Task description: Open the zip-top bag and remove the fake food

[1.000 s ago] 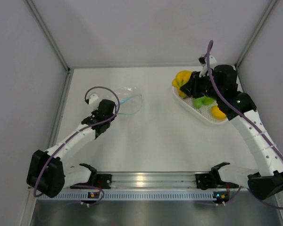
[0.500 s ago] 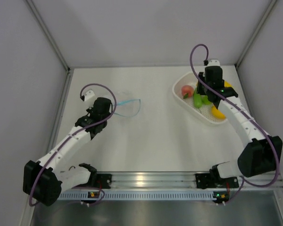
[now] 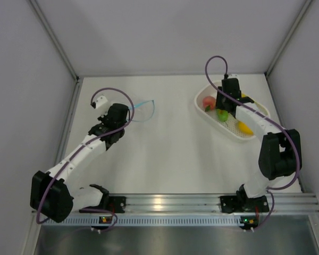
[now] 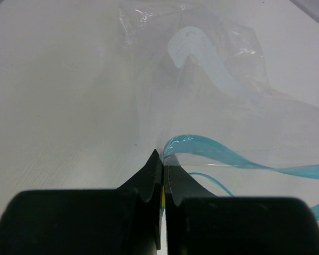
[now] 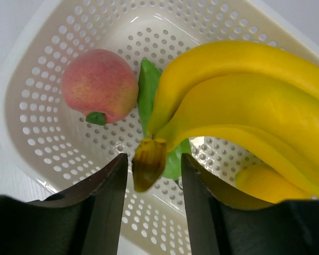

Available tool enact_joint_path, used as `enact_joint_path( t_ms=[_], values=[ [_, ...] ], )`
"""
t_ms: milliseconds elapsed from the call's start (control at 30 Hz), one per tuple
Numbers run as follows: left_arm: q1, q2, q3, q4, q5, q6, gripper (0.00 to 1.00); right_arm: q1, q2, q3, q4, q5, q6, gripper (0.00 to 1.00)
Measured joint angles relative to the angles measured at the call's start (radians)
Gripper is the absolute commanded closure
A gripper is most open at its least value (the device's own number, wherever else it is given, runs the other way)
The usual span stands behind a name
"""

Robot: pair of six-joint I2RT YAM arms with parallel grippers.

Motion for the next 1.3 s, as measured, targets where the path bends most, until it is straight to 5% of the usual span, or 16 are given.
enact_joint_path(
  t_ms=[133,433,533,633,700,767,1000,1300],
  values=[
    [0.000,0.018,-0.044,0.072,0.012,-0.016,1.00,-0.001,-0.015,0.000,-0.008,-0.006,0.022,0.21],
    [0.000,0.050,-0.153,0.217,0.103,-0.037,0.97,-0.001,-0.190,0.000,-0.117,-0.026,0.044,0.00],
    [-0.001,0.064,-0.154,0.244,0.136,-0.034,0.71,-0.001,-0.299,0.000,-0.164,-0.062,0.052,0.00],
    [-0.007,0.067,-0.156,0.263,0.160,-0.034,0.33,-0.001,-0.414,-0.010,-0.184,-0.105,0.055,0.01],
    [-0.010,0.067,-0.158,0.272,0.176,-0.029,0.23,-0.002,-0.496,-0.034,-0.197,-0.119,0.060,0.00],
    [-0.010,0.067,-0.158,0.277,0.195,-0.022,0.02,-0.002,-0.593,-0.084,-0.201,-0.124,0.062,0.01],
    [-0.013,-0.030,-0.146,0.189,0.263,0.029,0.01,-0.002,-0.815,-0.169,-0.295,-0.146,0.061,0.01],
    [-0.014,-0.303,-0.027,0.013,0.325,0.150,0.01,-0.002,-0.916,-0.169,-0.402,-0.211,0.048,0.01]
  ],
)
